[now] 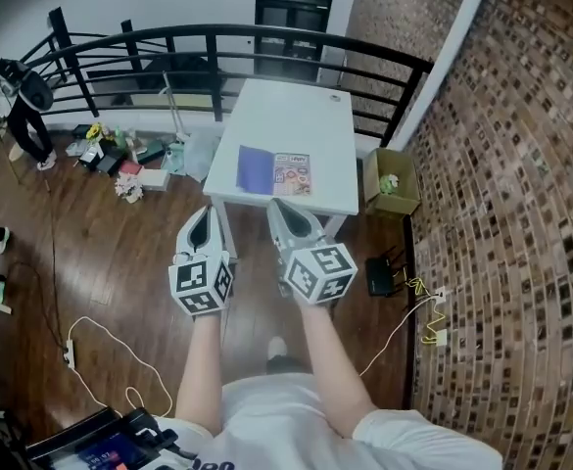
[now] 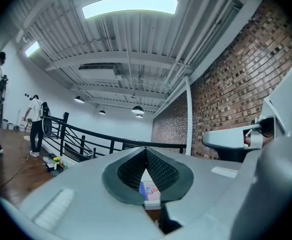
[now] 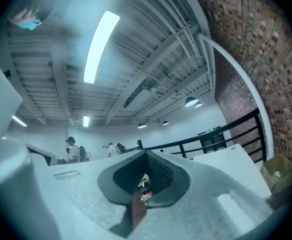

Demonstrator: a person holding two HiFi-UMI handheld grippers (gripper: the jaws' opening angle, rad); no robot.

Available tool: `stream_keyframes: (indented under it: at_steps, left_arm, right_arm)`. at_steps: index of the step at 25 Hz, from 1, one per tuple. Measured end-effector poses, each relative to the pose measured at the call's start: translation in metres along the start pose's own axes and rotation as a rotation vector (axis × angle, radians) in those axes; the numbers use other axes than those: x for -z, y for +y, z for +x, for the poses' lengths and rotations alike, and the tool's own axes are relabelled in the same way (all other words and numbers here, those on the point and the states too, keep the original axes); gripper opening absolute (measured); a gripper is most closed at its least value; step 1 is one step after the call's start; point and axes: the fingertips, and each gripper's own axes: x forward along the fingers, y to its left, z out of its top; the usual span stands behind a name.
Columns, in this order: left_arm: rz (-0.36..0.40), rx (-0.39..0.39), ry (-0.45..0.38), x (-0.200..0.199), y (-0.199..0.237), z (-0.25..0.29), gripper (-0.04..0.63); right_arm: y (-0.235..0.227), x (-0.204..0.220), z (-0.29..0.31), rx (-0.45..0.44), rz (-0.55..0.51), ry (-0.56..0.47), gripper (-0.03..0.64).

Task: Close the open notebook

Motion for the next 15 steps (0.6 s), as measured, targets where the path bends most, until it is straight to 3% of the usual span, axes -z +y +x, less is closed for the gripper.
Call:
stream_keyframes:
  at_steps: [3, 6, 10, 15]
  left_arm:
    - [-0.006, 0.004, -0.038, -0.003, -0.013, 0.028, 0.017]
    - [0.007, 0.021, -0.015, 0.013, -0.034, 0.061, 0.017]
    - [0.017, 0.041, 0.033, 0.035, -0.057, 0.09, 0.017]
    - [0.028, 0.057, 0.006, 0.028, -0.066, 0.121, 0.017]
  right_arm:
    - [-0.017, 0.003, 0.001, -0.062, -0.104, 0.001, -0.014]
    - [-0.046, 0.019, 0.01, -0.061, -0.223, 0.065, -0.012]
    - [-0.069, 0.029, 0.017, -0.078, -0.196, 0.106, -0.012]
    - [-0.092, 0.028, 0.029, -0.069, -0.24, 0.136, -0.012]
